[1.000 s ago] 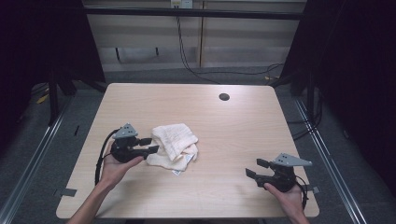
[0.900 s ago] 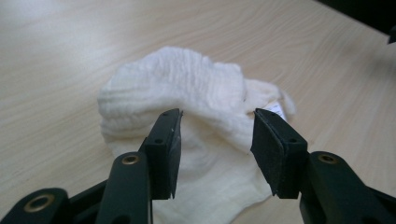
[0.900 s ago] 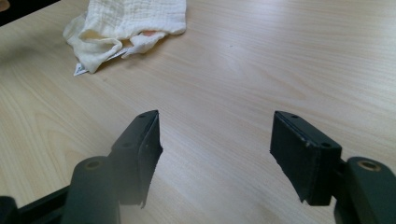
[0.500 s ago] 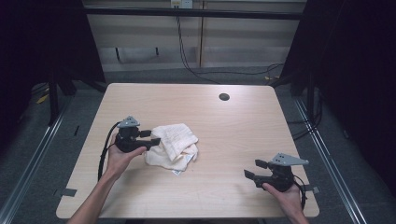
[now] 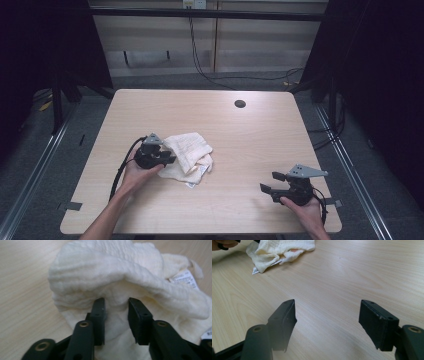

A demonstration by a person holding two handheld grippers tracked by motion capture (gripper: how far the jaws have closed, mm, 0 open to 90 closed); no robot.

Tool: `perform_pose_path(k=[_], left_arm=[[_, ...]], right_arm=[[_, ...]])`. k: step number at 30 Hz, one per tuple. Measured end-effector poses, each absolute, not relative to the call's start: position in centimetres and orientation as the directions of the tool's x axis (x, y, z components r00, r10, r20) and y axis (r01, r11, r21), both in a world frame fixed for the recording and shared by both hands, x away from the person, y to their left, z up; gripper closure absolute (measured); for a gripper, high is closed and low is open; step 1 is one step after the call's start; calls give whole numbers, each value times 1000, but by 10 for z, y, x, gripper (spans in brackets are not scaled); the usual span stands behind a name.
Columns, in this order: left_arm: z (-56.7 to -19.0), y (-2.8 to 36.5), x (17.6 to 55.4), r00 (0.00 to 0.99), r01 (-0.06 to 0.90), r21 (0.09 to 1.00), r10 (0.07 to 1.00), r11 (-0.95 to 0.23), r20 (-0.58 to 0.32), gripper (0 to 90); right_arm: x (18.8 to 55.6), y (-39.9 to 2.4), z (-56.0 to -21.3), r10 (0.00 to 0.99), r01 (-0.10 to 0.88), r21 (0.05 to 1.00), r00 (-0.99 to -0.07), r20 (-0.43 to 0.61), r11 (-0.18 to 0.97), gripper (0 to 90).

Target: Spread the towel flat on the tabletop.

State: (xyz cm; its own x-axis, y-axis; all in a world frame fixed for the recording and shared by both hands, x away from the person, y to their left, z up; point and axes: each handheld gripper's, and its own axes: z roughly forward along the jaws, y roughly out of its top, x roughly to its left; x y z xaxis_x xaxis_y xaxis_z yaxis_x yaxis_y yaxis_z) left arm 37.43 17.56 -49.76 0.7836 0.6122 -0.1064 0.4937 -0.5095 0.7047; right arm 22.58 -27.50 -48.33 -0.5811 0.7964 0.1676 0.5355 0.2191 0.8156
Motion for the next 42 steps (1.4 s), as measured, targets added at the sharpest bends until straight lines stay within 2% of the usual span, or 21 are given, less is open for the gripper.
perform_pose_path(k=[5, 8, 12, 23, 32, 34, 38, 42], left_arm=[[-499, 176, 375, 784, 502, 708, 607, -496, -131, 821], [-500, 175, 372, 789, 496, 712, 600, -497, -132, 848], [-503, 171, 368, 797, 495, 724, 582, -481, -159, 831], [-501, 160, 359, 831, 470, 716, 531, -517, -163, 837], [-500, 145, 340, 882, 415, 711, 441, -568, -163, 856], [-501, 138, 337, 893, 415, 710, 406, -570, -195, 859], [-500, 132, 333, 902, 401, 709, 386, -581, -193, 862], [-499, 124, 325, 922, 374, 702, 326, -607, -210, 862]], right_arm=[[226, -274, -484, 794, 535, 814, -585, 165, 226, 293], [226, -274, -484, 793, 539, 810, -587, 166, 230, 293], [225, -273, -484, 787, 541, 808, -593, 168, 234, 293], [226, -270, -486, 787, 560, 791, -592, 173, 247, 305], [225, -267, -486, 772, 558, 789, -610, 178, 258, 348], [225, -266, -486, 767, 555, 789, -616, 177, 264, 353], [225, -265, -486, 763, 555, 787, -622, 177, 271, 364], [225, -263, -486, 751, 551, 785, -636, 176, 283, 365]])
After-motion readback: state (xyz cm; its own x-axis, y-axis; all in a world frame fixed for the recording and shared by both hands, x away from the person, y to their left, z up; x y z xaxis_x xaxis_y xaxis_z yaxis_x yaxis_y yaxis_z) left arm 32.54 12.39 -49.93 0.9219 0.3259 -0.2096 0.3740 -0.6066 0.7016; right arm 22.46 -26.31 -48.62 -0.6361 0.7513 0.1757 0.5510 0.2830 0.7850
